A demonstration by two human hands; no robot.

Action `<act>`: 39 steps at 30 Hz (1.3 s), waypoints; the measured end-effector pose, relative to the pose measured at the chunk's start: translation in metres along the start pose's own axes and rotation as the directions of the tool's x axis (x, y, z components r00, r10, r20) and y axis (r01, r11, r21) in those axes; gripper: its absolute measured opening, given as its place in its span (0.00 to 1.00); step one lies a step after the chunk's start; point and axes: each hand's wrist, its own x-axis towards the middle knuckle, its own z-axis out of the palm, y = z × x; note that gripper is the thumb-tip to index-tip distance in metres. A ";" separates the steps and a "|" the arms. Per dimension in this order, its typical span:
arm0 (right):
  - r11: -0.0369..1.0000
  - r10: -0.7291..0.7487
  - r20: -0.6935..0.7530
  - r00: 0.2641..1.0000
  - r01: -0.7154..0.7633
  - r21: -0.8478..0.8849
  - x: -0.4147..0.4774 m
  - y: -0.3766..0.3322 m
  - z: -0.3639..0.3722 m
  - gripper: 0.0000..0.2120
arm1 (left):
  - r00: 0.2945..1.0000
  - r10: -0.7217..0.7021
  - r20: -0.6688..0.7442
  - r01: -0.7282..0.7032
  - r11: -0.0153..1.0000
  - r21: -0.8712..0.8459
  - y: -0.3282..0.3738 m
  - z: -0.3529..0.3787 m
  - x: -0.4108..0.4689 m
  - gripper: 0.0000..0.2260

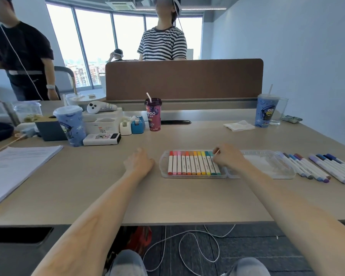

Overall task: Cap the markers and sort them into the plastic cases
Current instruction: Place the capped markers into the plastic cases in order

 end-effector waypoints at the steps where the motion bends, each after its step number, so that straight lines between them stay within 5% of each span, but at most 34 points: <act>1: 1.000 -0.007 -0.036 0.999 0.008 0.007 0.000 -0.005 0.003 0.05 | 1.000 -0.003 -0.003 0.003 1.000 0.017 -0.002 -0.001 -0.001 0.23; 10: 0.965 -0.197 -0.181 0.964 0.223 0.136 0.006 -0.049 0.031 0.04 | 0.998 -0.051 0.028 0.050 0.998 0.028 -0.023 -0.015 0.008 0.16; 14: 0.956 -0.186 -0.209 0.960 0.226 0.185 0.009 -0.053 0.037 0.05 | 0.997 -0.060 0.048 0.066 0.989 -0.135 -0.018 -0.025 0.013 0.17; 19: 0.956 -0.129 -0.251 0.959 0.188 0.226 0.010 -0.042 0.029 0.08 | 0.989 0.081 0.121 -0.013 0.876 -0.482 0.027 -0.029 0.006 0.15; 25: 0.962 -0.005 -0.249 0.968 0.073 0.263 0.003 0.001 0.002 0.09 | 0.941 0.280 0.191 -0.115 0.794 -0.598 0.100 -0.013 -0.022 0.13; 32: 0.955 0.119 -0.230 0.966 -0.048 0.294 -0.016 0.056 -0.028 0.11 | 0.901 0.345 0.263 -0.205 0.873 -0.443 0.172 0.023 -0.039 0.11; 39: 0.945 0.135 -0.229 0.964 -0.056 0.323 -0.021 0.078 -0.041 0.13 | 0.913 0.375 0.159 -0.334 0.913 -0.234 0.189 0.044 -0.040 0.12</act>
